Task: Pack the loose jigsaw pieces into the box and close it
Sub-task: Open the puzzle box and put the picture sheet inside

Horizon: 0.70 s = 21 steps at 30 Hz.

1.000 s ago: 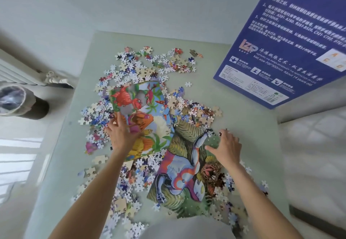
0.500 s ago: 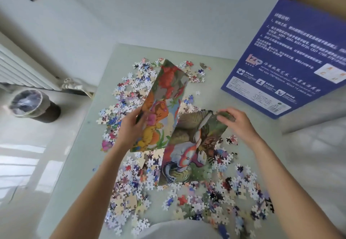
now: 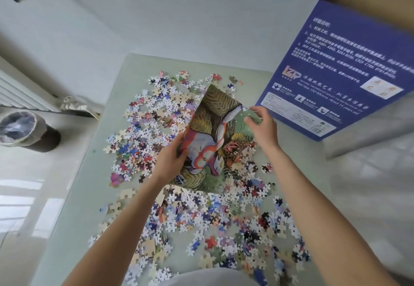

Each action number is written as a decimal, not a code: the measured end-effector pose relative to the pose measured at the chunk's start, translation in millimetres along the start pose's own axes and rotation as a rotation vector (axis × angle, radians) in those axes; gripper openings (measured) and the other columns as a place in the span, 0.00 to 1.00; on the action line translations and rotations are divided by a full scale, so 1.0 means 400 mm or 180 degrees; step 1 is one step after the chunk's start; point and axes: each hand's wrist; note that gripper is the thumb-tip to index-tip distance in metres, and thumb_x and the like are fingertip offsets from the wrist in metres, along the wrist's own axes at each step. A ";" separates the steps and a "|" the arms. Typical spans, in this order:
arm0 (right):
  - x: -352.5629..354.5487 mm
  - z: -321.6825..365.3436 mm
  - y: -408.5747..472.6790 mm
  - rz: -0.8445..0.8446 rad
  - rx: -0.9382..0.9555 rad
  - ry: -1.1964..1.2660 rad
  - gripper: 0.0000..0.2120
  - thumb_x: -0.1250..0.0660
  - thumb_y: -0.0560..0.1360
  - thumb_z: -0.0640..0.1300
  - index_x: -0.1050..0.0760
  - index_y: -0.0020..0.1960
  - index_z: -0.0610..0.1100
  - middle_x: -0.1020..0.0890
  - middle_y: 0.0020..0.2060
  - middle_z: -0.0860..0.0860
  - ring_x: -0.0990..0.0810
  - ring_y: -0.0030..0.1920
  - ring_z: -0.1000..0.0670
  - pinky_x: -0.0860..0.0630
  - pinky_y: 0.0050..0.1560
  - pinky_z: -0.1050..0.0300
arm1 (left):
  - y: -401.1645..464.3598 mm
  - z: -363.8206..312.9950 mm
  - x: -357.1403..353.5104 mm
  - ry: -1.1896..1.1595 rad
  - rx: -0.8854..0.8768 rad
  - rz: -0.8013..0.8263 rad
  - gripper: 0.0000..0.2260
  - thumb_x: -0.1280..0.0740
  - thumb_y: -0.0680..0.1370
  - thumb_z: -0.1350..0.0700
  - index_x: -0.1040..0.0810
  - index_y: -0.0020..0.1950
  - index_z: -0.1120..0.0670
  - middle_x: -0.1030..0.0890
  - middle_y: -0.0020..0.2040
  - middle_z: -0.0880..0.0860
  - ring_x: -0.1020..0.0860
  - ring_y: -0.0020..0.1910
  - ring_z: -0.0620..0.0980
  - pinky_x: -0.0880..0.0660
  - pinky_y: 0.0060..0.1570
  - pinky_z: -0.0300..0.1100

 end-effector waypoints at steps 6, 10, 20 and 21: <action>0.053 0.005 -0.037 0.0306 -0.0902 0.0745 0.36 0.31 0.74 0.50 0.46 0.74 0.44 0.30 0.67 0.46 0.29 0.65 0.46 0.32 0.58 0.57 | 0.033 -0.090 0.051 -0.1279 0.0027 0.0137 0.16 0.37 0.77 0.63 0.29 0.58 0.43 0.21 0.53 0.55 0.22 0.50 0.55 0.24 0.50 0.53; 0.132 0.040 -0.053 0.0681 -0.0555 0.1072 0.18 0.35 0.77 0.47 0.31 0.65 0.45 0.23 0.59 0.53 0.25 0.60 0.53 0.31 0.51 0.63 | 0.072 -0.169 0.063 -0.1803 0.0322 0.0358 0.18 0.37 0.77 0.66 0.28 0.63 0.49 0.20 0.54 0.48 0.21 0.52 0.47 0.23 0.51 0.41; 0.492 0.198 -0.046 -0.0783 0.0674 0.0375 0.13 0.37 0.78 0.44 0.34 0.57 0.37 0.21 0.50 0.44 0.17 0.40 0.48 0.18 0.40 0.46 | 0.277 -0.566 0.077 -0.0335 -0.1408 -0.0770 0.03 0.32 0.75 0.58 0.21 0.46 0.52 0.22 0.42 0.44 0.28 0.36 0.41 0.31 0.39 0.40; 0.536 0.222 -0.043 -0.0948 0.0819 0.0393 0.13 0.37 0.78 0.44 0.34 0.58 0.38 0.22 0.49 0.46 0.18 0.43 0.49 0.18 0.40 0.50 | 0.299 -0.624 0.078 -0.0307 -0.1540 -0.0902 0.03 0.32 0.75 0.58 0.20 0.47 0.54 0.22 0.43 0.46 0.27 0.36 0.44 0.30 0.39 0.40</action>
Point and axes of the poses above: each hand's wrist, its own y-axis towards the middle knuckle, its own x-axis out of the back of the hand, z = x × y
